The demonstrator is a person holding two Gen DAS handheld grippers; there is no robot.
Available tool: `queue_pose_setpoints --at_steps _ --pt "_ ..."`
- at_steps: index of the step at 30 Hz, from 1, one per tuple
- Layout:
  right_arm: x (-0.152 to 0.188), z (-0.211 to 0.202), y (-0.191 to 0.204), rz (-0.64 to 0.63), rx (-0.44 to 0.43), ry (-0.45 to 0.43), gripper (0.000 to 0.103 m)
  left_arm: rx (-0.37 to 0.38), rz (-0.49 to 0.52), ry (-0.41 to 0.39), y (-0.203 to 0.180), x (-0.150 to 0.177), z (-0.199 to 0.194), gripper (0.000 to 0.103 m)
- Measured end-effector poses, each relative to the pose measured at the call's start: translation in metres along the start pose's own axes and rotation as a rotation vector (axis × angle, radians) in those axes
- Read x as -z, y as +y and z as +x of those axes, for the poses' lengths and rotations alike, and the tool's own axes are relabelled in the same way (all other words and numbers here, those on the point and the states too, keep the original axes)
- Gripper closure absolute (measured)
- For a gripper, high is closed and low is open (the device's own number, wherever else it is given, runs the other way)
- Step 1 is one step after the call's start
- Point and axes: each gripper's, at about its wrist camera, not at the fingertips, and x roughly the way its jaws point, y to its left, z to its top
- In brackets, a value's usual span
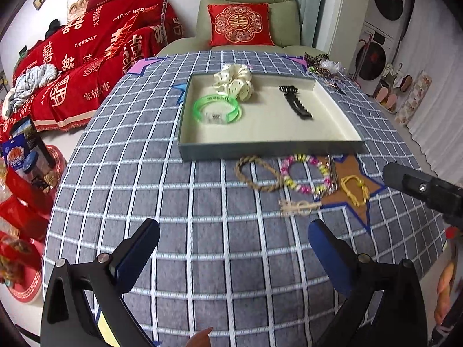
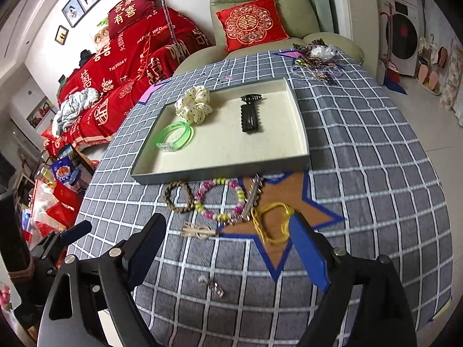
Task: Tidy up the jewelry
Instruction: 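Withdraw both grippers from the tray toward the remaining jewelry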
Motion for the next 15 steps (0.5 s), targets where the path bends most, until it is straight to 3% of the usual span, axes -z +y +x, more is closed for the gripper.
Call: queue_pose_setpoints --at_steps 2,15 --pt "0.006 -0.003 -0.003 0.010 -0.004 -0.006 0.000 -0.009 -0.007 0.004 0.002 0.007 -0.001 0.000" --pt "0.043 -0.005 -0.017 0.060 0.003 0.043 0.000 -0.077 -0.028 0.020 0.008 0.036 0.000 0.000"
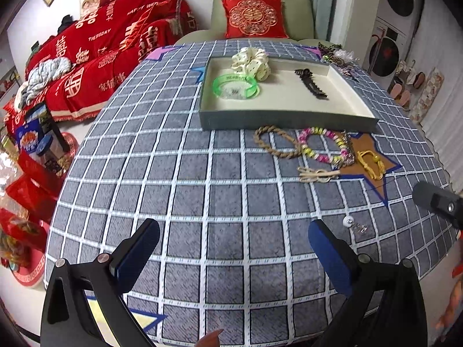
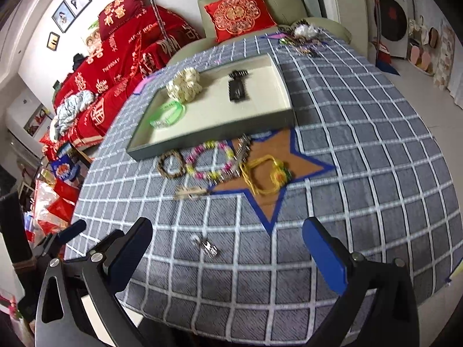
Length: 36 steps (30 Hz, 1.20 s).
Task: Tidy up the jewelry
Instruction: 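Withdraw both grippers from the tray toward the remaining jewelry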
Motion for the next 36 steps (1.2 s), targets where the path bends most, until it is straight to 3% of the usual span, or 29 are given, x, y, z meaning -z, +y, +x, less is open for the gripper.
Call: queue_pose_setpoints --at_steps 8,16,36 --pt "0.019 0.009 -0.026 0.062 0.045 0.060 0.000 0.034 -0.046 0.084 0.009 0.014 0.018 0.000" --pt "0.019 0.015 -0.043 0.097 0.076 0.073 0.000 0.029 -0.089 0.091 0.010 -0.001 0.026 0.000" --pt "-0.042 0.057 -0.056 -0.009 0.231 0.071 0.000 0.021 -0.139 0.072 -0.004 -0.076 0.080 0.000"
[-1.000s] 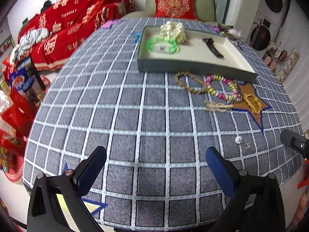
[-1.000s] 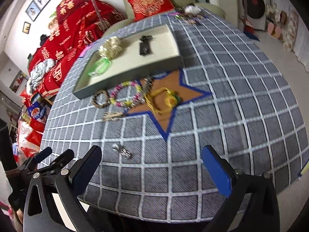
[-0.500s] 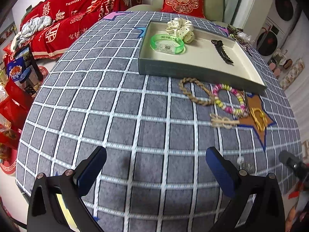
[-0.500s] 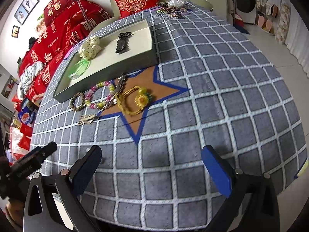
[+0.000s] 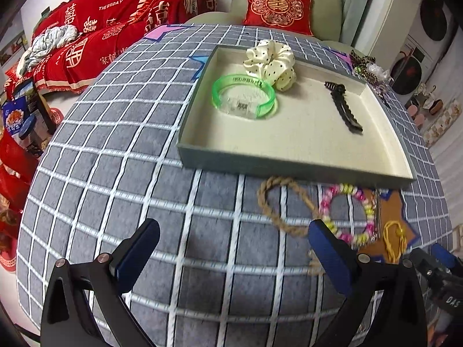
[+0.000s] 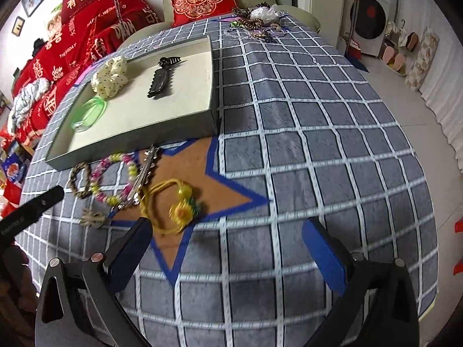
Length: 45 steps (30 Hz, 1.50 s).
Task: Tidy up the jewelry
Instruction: 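Withdraw both grippers from the tray toward the remaining jewelry, then grasp the braided brown bracelet with the left gripper while the right grasps the yellow flower-charm cord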
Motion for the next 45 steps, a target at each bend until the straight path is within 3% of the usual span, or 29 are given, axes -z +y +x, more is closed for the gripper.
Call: queue_pose_setpoints --at_steps 8,18,21,23,28,30,32,34,45 --pt "-0.005 0.017 0.011 -0.059 0.022 0.018 0.003 -0.017 0.018 0.018 -0.007 -0.007 0.016 0.000" --pt "-0.003 0.020 0.034 -0.168 0.077 -0.008 0.025 -0.066 0.038 0.040 -0.018 -0.007 0.031 0.008" --pt "0.001 0.017 0.041 -0.194 0.068 -0.015 0.035 -0.055 0.056 0.035 -0.021 -0.006 0.028 0.018" --pt "0.002 0.015 0.046 -0.205 0.060 -0.017 0.042 -0.037 0.093 0.034 -0.027 -0.005 0.024 0.036" --pt "0.003 0.014 0.054 -0.228 0.051 -0.008 0.060 -0.008 0.141 0.043 -0.035 -0.004 0.021 0.061" --pt "0.003 0.014 0.056 -0.234 0.050 -0.003 0.065 -0.004 0.147 0.043 -0.036 -0.002 0.020 0.061" --pt "0.004 0.013 0.057 -0.235 0.046 -0.002 0.071 0.005 0.155 0.039 -0.036 -0.001 0.019 0.083" --pt "0.005 0.012 0.058 -0.233 0.048 -0.003 0.091 0.022 0.159 0.042 -0.034 0.002 0.016 0.089" --pt "0.015 -0.011 0.042 -0.149 -0.021 -0.030 0.091 0.097 0.146 0.002 -0.009 0.014 -0.012 0.089"
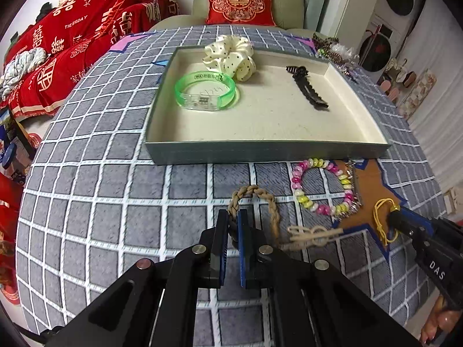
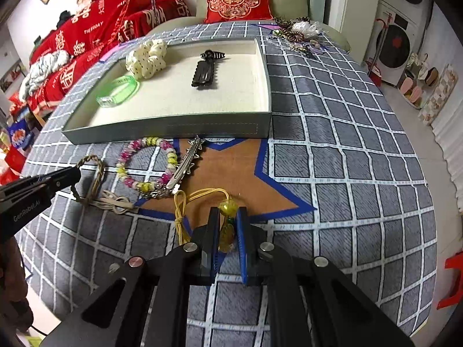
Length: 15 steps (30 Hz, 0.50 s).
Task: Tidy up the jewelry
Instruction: 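Grasp the braided brown bracelet with the left gripper while the right grasps the yellow flower-charm cord, then carry the braided bracelet and yellow cord over into the cream tray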
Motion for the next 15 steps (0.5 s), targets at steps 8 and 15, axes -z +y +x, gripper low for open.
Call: queue_pose_setpoints --at_steps 8,15 --pt "0.008 -0.022 -0.002 0.029 -0.041 -0.026 0.091 0.036 -0.002 -0.054 0.009 0.014 -0.034 0.089" --pt "0.006 -0.046 -0.003 0.052 -0.070 -0.062 0.091 0.065 0.007 -0.100 0.014 0.014 -0.061 0.089"
